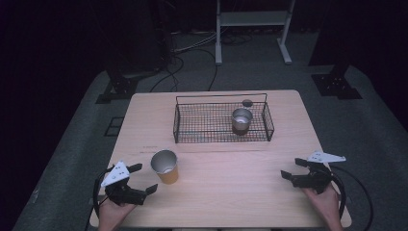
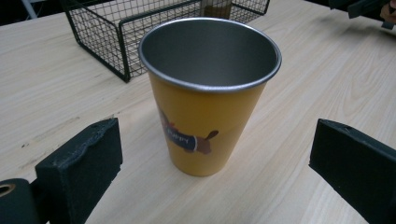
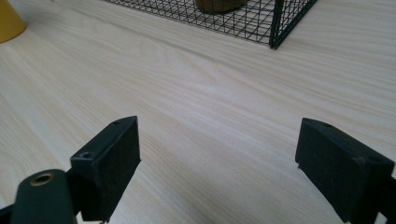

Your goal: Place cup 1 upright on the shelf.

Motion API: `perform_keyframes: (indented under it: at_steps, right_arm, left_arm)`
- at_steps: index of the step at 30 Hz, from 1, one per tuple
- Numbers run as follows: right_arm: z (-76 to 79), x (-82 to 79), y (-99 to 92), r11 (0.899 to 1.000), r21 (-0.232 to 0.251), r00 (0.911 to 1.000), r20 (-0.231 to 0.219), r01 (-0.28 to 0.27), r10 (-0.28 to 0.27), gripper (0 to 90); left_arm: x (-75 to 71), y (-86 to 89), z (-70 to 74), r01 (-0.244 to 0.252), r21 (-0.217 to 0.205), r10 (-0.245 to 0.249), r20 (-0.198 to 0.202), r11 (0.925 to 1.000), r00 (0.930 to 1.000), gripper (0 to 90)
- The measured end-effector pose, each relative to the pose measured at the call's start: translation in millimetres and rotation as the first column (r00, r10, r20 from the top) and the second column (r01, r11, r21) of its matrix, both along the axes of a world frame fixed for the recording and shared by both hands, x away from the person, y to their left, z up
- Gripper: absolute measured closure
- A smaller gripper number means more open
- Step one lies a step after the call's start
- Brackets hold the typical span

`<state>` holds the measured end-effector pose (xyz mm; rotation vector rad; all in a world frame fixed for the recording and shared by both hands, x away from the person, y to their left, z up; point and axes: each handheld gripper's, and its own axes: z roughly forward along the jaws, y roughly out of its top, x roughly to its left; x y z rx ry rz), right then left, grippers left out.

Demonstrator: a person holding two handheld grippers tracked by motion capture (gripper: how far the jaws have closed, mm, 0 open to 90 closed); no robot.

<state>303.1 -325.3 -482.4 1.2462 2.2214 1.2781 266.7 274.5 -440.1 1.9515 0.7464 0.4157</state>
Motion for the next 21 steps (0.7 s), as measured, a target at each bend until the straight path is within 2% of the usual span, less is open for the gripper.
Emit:
perform_keyframes:
  at_steps: [13, 21]
  right_arm:
    - [-2.1, -0.5, 6.9, 0.999, -0.02, 0.9996, -0.001, -0.027, 0.027, 12.9]
    - [-0.9, 0.0, 8.2, 0.999, -0.002, 0.9992, 0.001, -0.039, 0.039, 12.9]
  left_arm:
    - [16.6, -14.4, 5.5, 0.043, 0.063, -0.04, -0.046, 0.9971, 0.9982, 1.5]
    - [26.7, -22.7, 4.4, 0.055, 0.088, -0.049, -0.067, 0.9946, 0.9965, 1.5]
